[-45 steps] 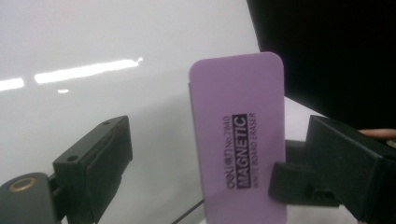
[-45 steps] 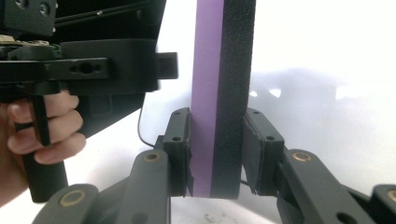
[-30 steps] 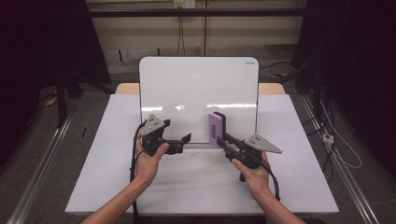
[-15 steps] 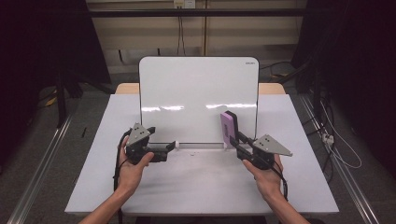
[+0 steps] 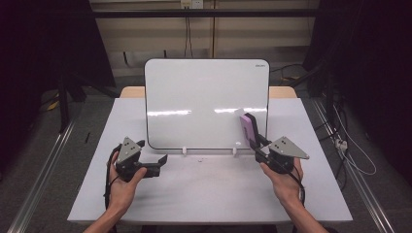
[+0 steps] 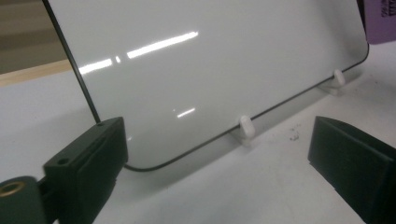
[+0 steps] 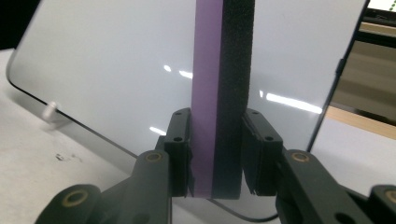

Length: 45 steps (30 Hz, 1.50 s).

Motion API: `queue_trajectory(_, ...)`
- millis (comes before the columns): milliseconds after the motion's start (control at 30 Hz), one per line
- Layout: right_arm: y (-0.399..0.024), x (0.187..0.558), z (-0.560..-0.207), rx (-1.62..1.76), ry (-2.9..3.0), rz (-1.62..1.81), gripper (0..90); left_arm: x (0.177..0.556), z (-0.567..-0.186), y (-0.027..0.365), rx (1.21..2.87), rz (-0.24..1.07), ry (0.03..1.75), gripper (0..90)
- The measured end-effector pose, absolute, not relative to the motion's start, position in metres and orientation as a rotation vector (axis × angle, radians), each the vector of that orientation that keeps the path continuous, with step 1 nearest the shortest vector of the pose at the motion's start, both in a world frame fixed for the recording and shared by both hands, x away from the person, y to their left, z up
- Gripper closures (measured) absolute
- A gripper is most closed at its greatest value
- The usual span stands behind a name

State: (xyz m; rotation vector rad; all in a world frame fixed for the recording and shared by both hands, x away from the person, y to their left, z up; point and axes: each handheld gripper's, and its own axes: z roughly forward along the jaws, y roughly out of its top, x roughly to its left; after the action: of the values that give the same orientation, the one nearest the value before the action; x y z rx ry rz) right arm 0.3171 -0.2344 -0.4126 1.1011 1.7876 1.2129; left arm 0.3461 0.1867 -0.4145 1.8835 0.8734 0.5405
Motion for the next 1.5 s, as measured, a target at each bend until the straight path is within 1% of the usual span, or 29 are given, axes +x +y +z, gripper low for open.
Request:
queue_trajectory(167, -0.234, 0.319, -0.411, 1.088, 1.798, 1.115, 66.4, 0.338, -0.425, 0.196, 1.869, 0.544, 0.909, 4.8)
queue_trajectory(333, -0.234, 0.324, -0.414, 1.077, 1.820, 1.029, 66.6, 0.342, -0.435, 0.201, 1.869, 0.523, 0.937, 5.6)
queue_trajectory(433, -0.231, 0.327, -0.416, 1.078, 1.841, 0.976, 66.6, 0.344, -0.437, 0.204, 1.859, 0.543, 0.954, 5.6)
queue_trajectory(633, -0.225, 0.330, -0.421, 1.060, 1.872, 0.873, 66.6, 0.344, -0.440, 0.205, 1.842, 0.526, 0.981, 5.6)
queue_trajectory(867, -0.214, 0.333, -0.421, 1.030, 1.888, 0.793, 66.5, 0.343, -0.440, 0.204, 1.859, 0.548, 0.963, 5.6)
queue_trajectory(1000, -0.209, 0.335, -0.421, 1.030, 1.888, 0.769, 66.2, 0.342, -0.441, 0.205, 1.856, 0.546, 0.962, 5.6)
queue_trajectory(1267, -0.215, 0.336, -0.422, 1.059, 1.877, 0.831, 64.6, 0.339, -0.439, 0.205, 1.856, 0.566, 0.936, 5.4)
queue_trajectory(1333, -0.217, 0.336, -0.422, 1.070, 1.875, 0.855, 63.6, 0.339, -0.439, 0.205, 1.847, 0.562, 0.940, 5.4)
queue_trajectory(1400, -0.219, 0.336, -0.422, 1.090, 1.876, 0.871, 60.5, 0.338, -0.438, 0.205, 1.851, 0.567, 0.938, 5.4)
queue_trajectory(1500, -0.222, 0.337, -0.424, 1.131, 1.882, 0.894, 51.6, 0.338, -0.438, 0.205, 1.851, 0.567, 0.935, 5.4)
